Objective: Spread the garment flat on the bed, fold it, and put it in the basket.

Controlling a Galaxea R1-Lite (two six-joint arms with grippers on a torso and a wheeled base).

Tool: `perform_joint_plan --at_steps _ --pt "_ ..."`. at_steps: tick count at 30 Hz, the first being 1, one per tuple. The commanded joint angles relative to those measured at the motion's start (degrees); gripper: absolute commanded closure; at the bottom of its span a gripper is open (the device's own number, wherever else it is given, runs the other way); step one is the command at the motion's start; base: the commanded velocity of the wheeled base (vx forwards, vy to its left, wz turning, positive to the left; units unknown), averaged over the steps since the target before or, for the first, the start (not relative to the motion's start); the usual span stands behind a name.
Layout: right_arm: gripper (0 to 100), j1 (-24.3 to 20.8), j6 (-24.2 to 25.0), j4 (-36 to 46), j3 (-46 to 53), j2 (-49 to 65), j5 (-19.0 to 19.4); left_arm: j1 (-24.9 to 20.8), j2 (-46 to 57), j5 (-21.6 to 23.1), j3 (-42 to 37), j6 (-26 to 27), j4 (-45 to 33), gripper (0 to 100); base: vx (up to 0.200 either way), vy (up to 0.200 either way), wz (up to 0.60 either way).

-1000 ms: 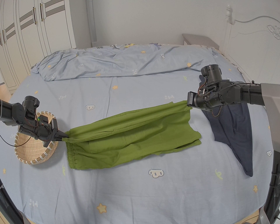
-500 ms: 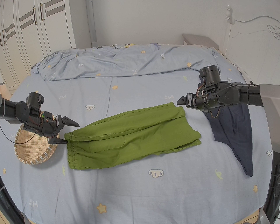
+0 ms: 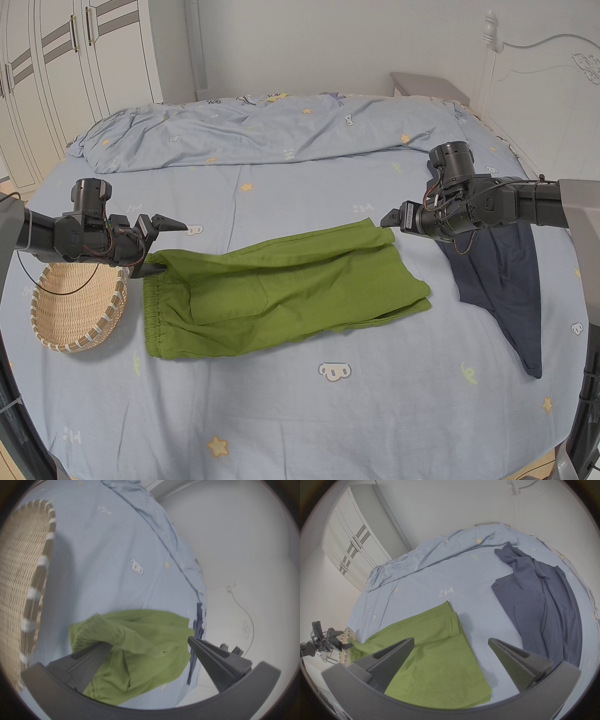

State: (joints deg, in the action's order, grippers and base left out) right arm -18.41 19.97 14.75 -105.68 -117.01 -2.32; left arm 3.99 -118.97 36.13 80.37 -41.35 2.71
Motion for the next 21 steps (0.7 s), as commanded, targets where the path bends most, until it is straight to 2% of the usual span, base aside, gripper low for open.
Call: perform_joint_plan --at_steps 1,10,18,21 --pt "0 0.65 0.07 0.02 1.62 2.84 0.12 0.85 -6.54 -2.21 4.53 -2.95 3.27 0 0.0 0.0 0.0" --pt "0 0.57 0.16 0.02 2.67 3.71 0.21 1.29 -3.9 -2.21 3.48 -2.59 3.09 0 0.0 0.0 0.0" --pt "0 0.92 3.15 -0.86 8.03 7.23 0.65 -2.67 8.4 -1.77 -6.54 -2.07 3.27 0 0.0 0.0 0.0" --pt "0 1.88 4.29 -1.22 10.93 9.78 1.44 -2.58 13.85 -2.03 -13.58 0.83 3.36 0 0.0 0.0 0.0"
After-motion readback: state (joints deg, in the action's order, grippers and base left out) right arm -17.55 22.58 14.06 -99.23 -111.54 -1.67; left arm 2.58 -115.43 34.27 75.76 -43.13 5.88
